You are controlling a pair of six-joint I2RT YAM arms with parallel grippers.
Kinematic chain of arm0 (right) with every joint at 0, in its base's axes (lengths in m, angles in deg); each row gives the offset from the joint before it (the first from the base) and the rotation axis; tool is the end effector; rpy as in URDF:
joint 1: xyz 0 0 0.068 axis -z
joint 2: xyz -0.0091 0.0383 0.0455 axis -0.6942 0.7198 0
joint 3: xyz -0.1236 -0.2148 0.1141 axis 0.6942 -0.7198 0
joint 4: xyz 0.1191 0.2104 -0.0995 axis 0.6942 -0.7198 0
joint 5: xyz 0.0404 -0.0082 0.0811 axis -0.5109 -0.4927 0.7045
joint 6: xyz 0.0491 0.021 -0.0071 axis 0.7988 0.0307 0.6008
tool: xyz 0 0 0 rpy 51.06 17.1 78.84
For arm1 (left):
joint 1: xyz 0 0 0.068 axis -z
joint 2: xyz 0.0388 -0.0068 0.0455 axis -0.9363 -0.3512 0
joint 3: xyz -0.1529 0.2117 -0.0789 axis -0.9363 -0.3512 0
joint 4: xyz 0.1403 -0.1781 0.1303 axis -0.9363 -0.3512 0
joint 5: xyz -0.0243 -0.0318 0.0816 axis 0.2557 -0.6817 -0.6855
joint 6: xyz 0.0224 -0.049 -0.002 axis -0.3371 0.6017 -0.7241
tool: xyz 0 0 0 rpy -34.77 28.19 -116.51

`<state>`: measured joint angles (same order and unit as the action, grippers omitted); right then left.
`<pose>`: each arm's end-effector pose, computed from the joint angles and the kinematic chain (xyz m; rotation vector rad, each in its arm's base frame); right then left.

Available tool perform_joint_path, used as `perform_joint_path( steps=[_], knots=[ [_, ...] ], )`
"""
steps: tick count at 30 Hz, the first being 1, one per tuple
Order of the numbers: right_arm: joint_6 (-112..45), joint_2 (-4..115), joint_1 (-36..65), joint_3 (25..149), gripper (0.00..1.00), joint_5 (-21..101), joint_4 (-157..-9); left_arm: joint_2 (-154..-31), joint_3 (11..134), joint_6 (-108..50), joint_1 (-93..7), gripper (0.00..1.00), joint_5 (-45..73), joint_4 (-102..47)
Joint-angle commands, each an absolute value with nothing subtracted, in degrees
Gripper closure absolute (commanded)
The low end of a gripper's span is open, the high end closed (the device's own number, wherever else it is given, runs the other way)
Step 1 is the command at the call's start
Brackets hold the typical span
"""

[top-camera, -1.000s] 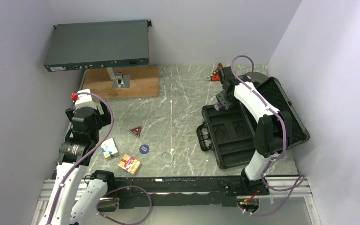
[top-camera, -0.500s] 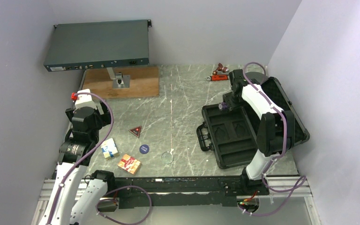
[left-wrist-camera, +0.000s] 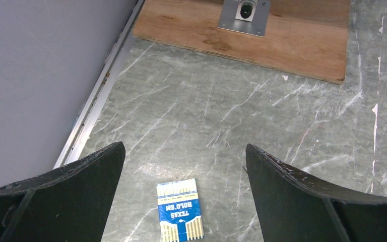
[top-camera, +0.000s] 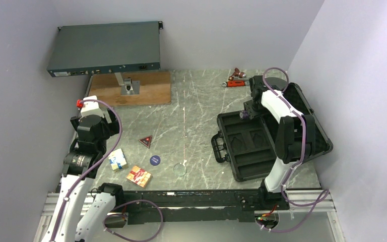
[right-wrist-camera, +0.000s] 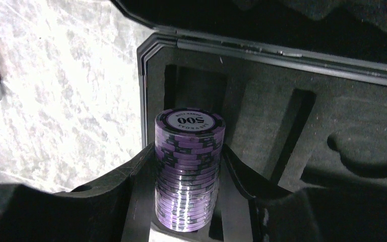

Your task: Pack up texas hold em set

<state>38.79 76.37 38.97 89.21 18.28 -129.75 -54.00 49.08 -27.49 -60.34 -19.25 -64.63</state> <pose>0.3565 0.0224 0.2232 1.6944 2.1587 0.0474 0.1331 -0.0059 0.3410 -0.3487 1.9018 0.1772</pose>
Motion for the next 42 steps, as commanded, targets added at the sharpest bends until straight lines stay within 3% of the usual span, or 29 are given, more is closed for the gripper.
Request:
perform_joint_path(
  steps=[1,16,21,30,33,42],
  knots=[
    [36.1,76.7,39.5,91.6,1.00,14.3,-125.2,-54.2,50.7,-27.4,-60.4,0.04,-19.1,-63.6],
    [35.6,79.2,40.4,91.9,0.99,11.6,-125.2,-54.6,50.9,-27.4,-60.4,0.04,-18.6,-63.7],
    [35.7,78.6,41.3,91.1,0.68,12.0,-124.0,-54.6,50.9,-27.4,-60.4,0.04,-18.4,-63.6],
    [33.5,79.1,41.7,91.4,0.30,14.9,-122.6,-54.7,50.9,-27.4,-60.4,0.04,-18.7,-63.6],
    [33.0,78.9,41.8,91.3,0.25,15.7,-122.4,-54.8,50.9,-27.4,-60.4,0.04,-18.7,-63.6],
    [31.9,76.0,41.9,93.1,0.24,14.2,-126.7,-54.9,50.9,-27.5,-60.4,0.04,-18.5,-63.6]
  ],
)
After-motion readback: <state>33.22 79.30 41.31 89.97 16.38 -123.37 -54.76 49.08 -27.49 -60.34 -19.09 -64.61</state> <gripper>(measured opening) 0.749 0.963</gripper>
